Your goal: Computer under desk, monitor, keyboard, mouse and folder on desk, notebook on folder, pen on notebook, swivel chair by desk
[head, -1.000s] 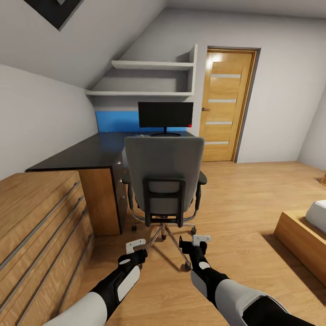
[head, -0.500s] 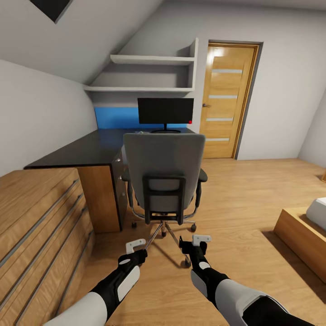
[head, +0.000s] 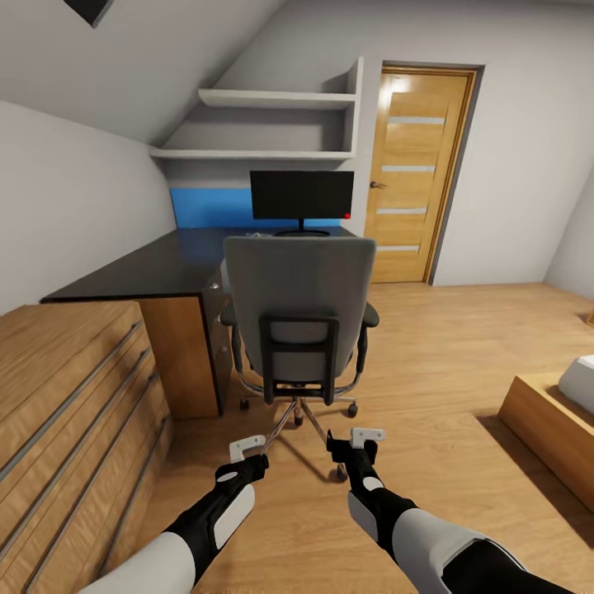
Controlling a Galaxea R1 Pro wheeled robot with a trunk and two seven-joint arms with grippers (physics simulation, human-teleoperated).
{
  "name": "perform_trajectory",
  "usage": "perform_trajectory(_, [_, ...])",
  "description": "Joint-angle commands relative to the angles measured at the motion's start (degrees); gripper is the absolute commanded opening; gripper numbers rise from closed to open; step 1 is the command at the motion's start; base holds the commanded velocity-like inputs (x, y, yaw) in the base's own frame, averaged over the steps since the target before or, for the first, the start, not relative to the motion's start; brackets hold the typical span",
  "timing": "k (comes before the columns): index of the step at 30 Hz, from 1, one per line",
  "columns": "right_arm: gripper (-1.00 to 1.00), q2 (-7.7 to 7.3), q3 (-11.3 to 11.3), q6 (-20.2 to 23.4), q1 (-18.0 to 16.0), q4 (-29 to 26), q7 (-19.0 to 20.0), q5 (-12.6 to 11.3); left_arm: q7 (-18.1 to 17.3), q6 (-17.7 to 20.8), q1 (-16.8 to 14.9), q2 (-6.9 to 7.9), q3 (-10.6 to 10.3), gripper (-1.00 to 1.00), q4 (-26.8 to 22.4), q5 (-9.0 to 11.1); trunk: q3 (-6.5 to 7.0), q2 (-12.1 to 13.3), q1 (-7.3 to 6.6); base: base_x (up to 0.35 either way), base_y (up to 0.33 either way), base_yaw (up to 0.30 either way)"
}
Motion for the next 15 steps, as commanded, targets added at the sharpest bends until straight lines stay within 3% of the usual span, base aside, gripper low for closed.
perform_trajectory(1, [1.0, 0.01, 0.5, -0.15, -0.04, 0.04, -0.27, -0.37, 0.5, 0.23, -0.04, 0.06, -0.41, 1.0, -0.11, 0.26, -0.15, -0.03, -0.01, 0.0, 0.0, 0.0])
perform_trajectory(15, [1.0, 0.01, 0.46, -0.15, -0.04, 0.04, -0.27, -0.37, 0.5, 0.23, -0.04, 0.03, -0.42, 1.0, -0.11, 0.26, -1.39, -0.03, -0.01, 0.0, 0.0, 0.0])
